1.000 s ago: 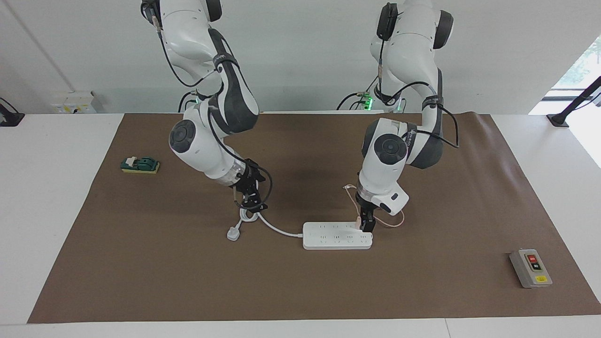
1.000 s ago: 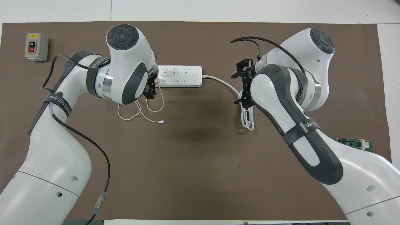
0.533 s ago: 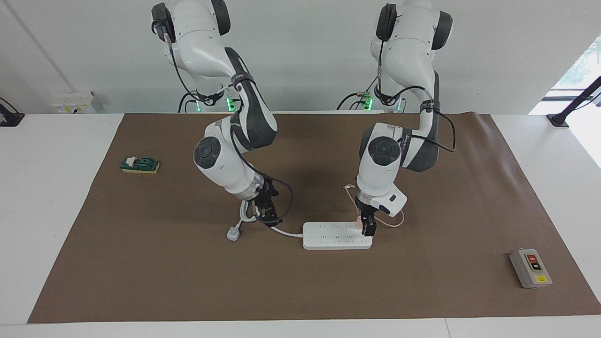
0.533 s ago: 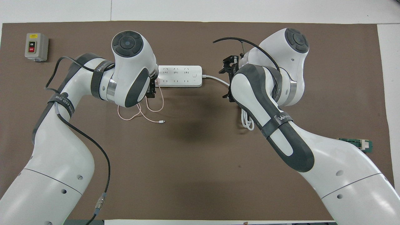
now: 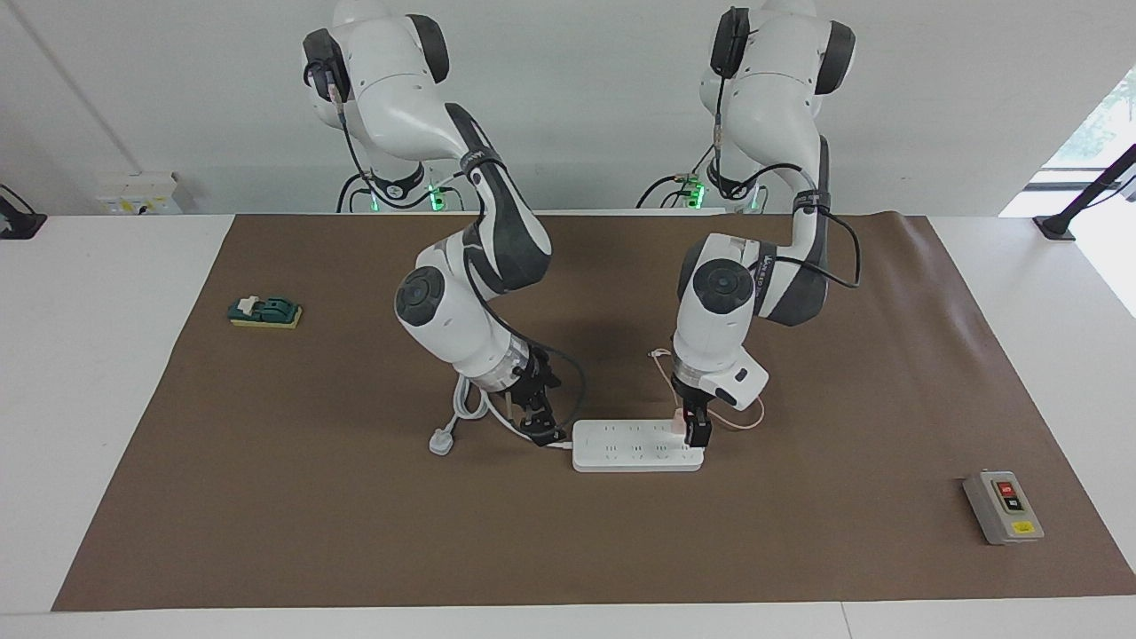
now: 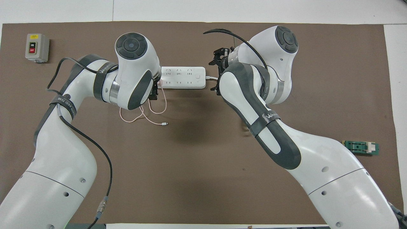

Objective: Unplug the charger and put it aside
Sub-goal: 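Grasp the pink charger with the left gripper while the right gripper grips the strip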

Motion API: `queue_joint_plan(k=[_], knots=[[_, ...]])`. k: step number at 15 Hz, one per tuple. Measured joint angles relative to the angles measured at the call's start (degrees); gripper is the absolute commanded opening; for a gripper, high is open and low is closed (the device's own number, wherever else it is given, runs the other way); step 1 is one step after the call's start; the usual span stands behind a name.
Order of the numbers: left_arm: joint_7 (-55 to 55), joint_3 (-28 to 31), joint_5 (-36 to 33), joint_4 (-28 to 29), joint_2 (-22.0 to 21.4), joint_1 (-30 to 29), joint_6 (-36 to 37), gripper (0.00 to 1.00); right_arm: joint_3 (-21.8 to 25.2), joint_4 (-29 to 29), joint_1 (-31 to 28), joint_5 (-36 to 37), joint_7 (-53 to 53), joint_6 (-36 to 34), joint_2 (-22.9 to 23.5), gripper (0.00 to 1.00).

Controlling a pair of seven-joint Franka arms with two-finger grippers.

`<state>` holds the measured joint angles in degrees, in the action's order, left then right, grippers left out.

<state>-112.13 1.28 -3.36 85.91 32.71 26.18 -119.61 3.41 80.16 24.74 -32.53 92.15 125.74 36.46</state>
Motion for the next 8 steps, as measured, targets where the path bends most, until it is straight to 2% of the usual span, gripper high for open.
queue_joint_plan(k=[2, 3, 4, 5, 6, 7, 8], knots=[[0.1, 0.0, -0.1, 0.0, 0.3, 0.0, -0.2, 0.98, 0.0, -0.1, 0.5, 0.4, 0.3, -0.8, 1.2, 1.0], [0.3, 0.0, -0.2, 0.0, 0.5, 0.1, -0.3, 0.91, 0.1, -0.9, 0.4, 0.7, 0.3, -2.7, 2.3, 1.0], [0.6, 0.0, -0.2, 0.0, 0.5, 0.1, -0.3, 0.77, 0.1, -2.6, 0.4, 0.9, 0.3, -4.3, 3.7, 1.0], [0.8, 0.0, -0.3, 0.0, 0.6, 0.2, -0.4, 0.56, 0.2, -4.5, 0.3, 0.9, 0.3, -5.5, 5.2, 1.0], [0.9, 0.0, -0.3, 0.0, 0.6, 0.3, -0.4, 0.1, 0.3, -6.3, 0.3, 0.9, 0.3, -6.3, 6.4, 1.0], [1.3, 0.0, -0.3, 0.0, 0.6, 0.4, -0.6, 0.0, 0.3, -7.5, 0.3, 1.0, 0.3, -6.7, 7.2, 1.0], [2.0, 0.0, -0.4, -0.1, 0.5, 0.4, -0.7, 0.0, 0.3, -8.2, 0.3, 1.5, 0.3, -6.9, 7.6, 1.0]])
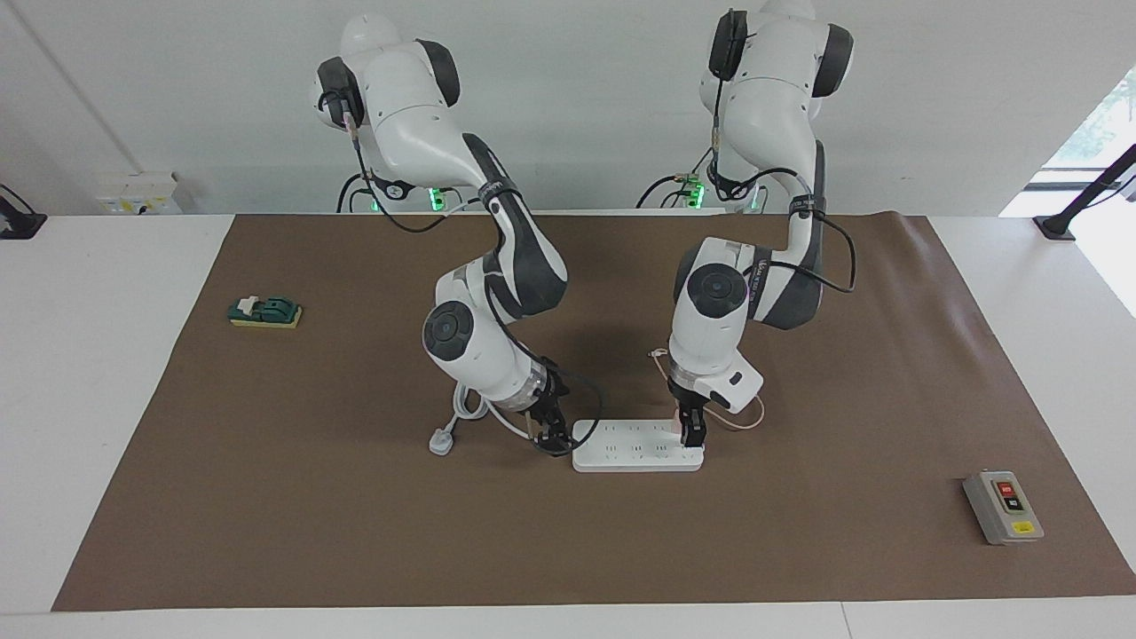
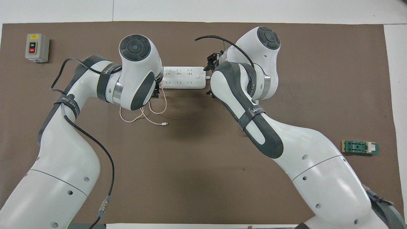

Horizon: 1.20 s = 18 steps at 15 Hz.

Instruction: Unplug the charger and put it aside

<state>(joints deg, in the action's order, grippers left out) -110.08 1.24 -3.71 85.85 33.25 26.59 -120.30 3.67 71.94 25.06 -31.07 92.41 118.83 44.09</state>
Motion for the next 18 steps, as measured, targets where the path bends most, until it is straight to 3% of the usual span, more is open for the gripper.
queue_joint_plan(k=[8, 18], knots=[[1.7, 0.1, 0.0, -0.1, 0.0, 0.0, -0.8, 0.0, -0.1, -0.7, 0.5, 2.0, -1.2, -0.5, 0.8, 1.0], [2.8, 0.1, 0.1, 0.0, 0.0, 0.0, -0.8, 0.0, -0.1, -0.7, 2.0, 2.0, -4.4, 3.8, 1.8, 1.0]])
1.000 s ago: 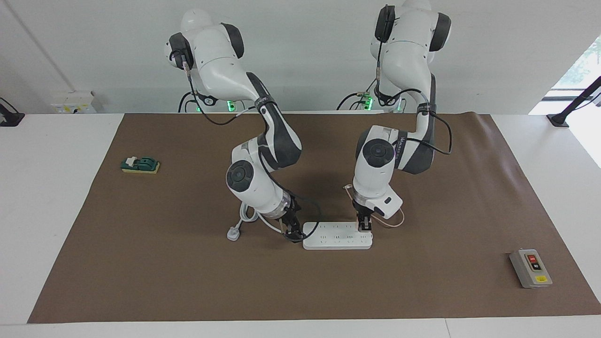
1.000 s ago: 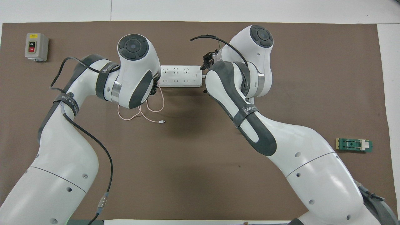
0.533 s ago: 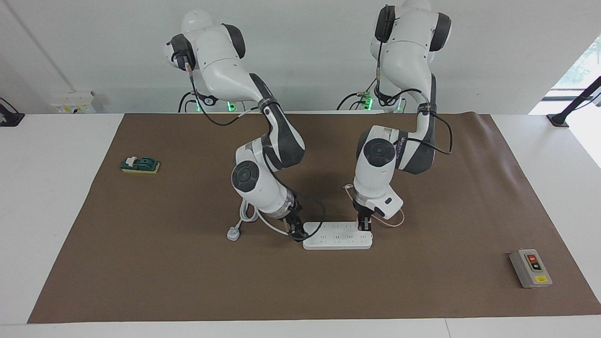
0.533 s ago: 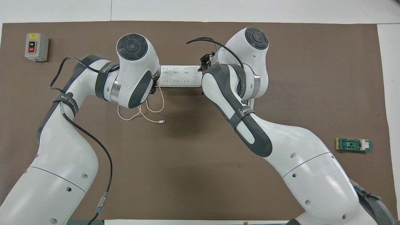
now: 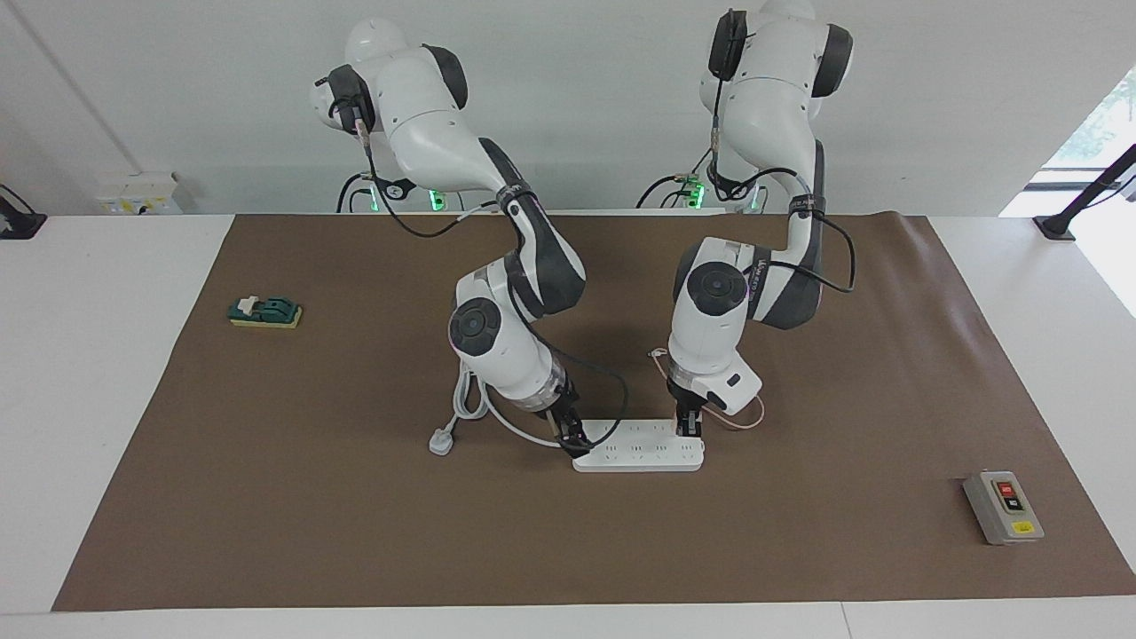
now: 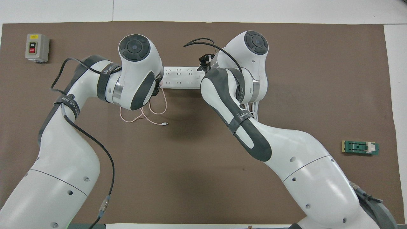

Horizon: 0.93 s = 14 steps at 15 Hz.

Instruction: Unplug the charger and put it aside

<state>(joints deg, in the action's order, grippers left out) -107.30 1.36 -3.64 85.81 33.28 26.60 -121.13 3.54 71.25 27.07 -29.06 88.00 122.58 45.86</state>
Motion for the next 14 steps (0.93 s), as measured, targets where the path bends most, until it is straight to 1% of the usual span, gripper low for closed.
queue_joint_plan(k=[3, 10, 14], knots=[[0.6, 0.0, 0.0, 0.0, 0.0, 0.0, 0.0, 0.0, 0.0, 0.0, 0.0, 0.0, -0.3, 1.9, 0.9, 1.0], [1.3, 0.0, 0.0, 0.0, 0.0, 0.0, 0.0, 0.0, 0.2, 0.0, -0.6, 0.0, -0.3, 2.4, 1.1, 1.0], [1.7, 0.0, 0.0, 0.0, 0.0, 0.0, 0.0, 0.0, 0.3, -0.1, -0.6, -0.1, 4.4, 4.1, 1.7, 1.0]])
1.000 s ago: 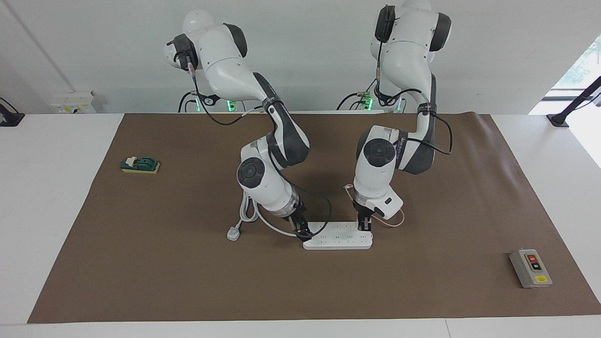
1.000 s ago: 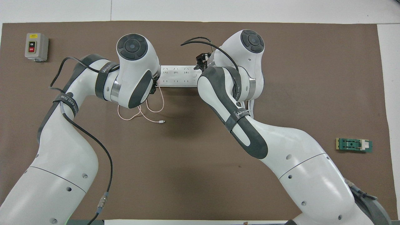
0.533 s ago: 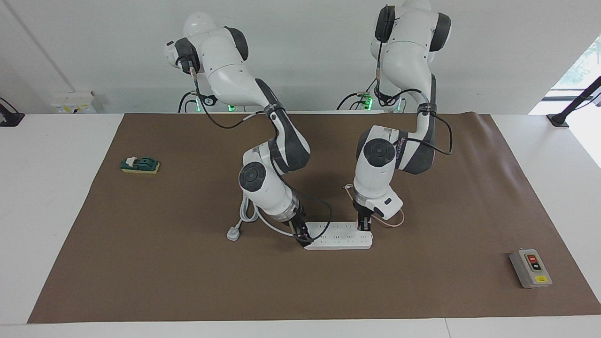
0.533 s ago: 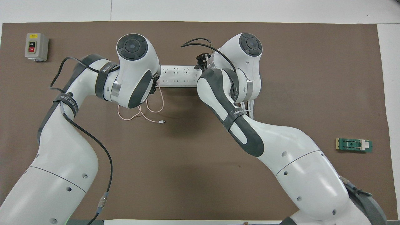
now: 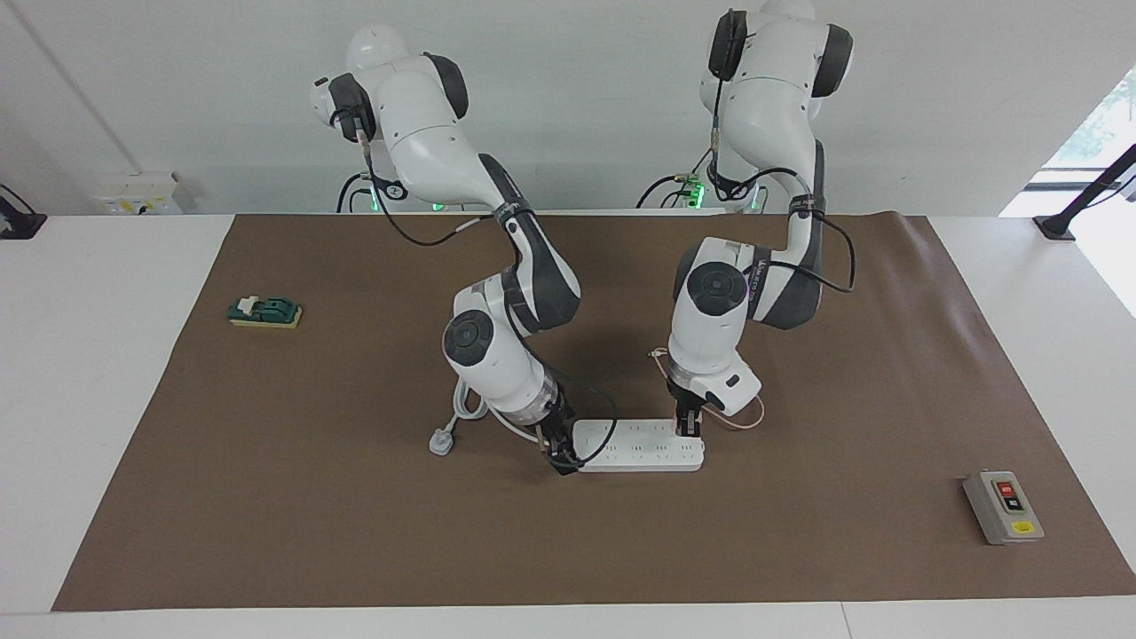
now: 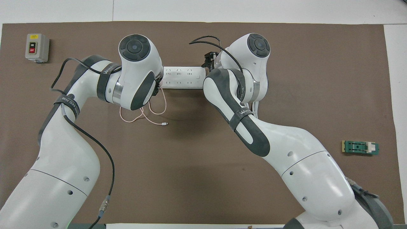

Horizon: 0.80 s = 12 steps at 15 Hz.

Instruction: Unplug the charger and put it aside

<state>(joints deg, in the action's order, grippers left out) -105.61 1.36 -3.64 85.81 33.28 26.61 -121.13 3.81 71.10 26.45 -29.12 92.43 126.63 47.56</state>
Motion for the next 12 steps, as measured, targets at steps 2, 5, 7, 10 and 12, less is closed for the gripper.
queue_joint_plan(k=[2, 5, 7, 10, 12], knots=[[0.3, 0.0, 0.0, 0.0, 0.0, 0.0, 0.0, 0.0, 0.0, -0.2, 0.0, -0.1, 1.1, -0.3, 0.0, 1.0], [0.6, 0.0, 0.0, 0.0, 0.0, 0.0, 0.0, 0.0, 0.0, -0.4, 0.0, -1.6, 3.2, -0.3, 0.1, 1.0], [0.7, 0.0, 0.0, 0.0, 0.0, 0.0, 0.1, 0.0, 0.0, -0.5, 0.0, -1.9, 4.3, -0.3, 0.1, 1.0], [0.8, 0.0, 0.0, 0.0, 0.0, 0.0, 0.1, 0.0, 0.0, -0.5, 0.0, -2.7, 5.3, 0.0, 0.2, 1.0], [0.8, 0.0, 0.0, 0.0, 0.0, 0.0, 0.1, 0.0, 0.0, -0.5, -0.1, -2.8, 5.3, 0.6, 0.3, 1.0]])
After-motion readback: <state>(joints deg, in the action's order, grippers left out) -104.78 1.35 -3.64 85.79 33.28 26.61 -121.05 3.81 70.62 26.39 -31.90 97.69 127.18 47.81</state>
